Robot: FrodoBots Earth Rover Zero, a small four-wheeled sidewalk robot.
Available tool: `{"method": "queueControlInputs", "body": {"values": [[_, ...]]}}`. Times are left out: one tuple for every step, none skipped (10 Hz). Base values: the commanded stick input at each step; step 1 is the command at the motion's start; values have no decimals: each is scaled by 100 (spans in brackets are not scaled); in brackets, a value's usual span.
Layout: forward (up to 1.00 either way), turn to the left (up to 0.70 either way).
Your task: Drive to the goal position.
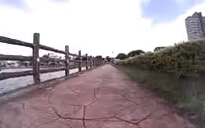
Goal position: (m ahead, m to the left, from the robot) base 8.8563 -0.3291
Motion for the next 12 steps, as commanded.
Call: {"method": "queueControlInputs", "body": {"values": [[70, 11], [70, 11], [70, 11], [70, 11], [70, 11], [70, 11], [70, 11], [70, 11], [70, 11], [70, 11], [70, 11], [70, 11]]}}
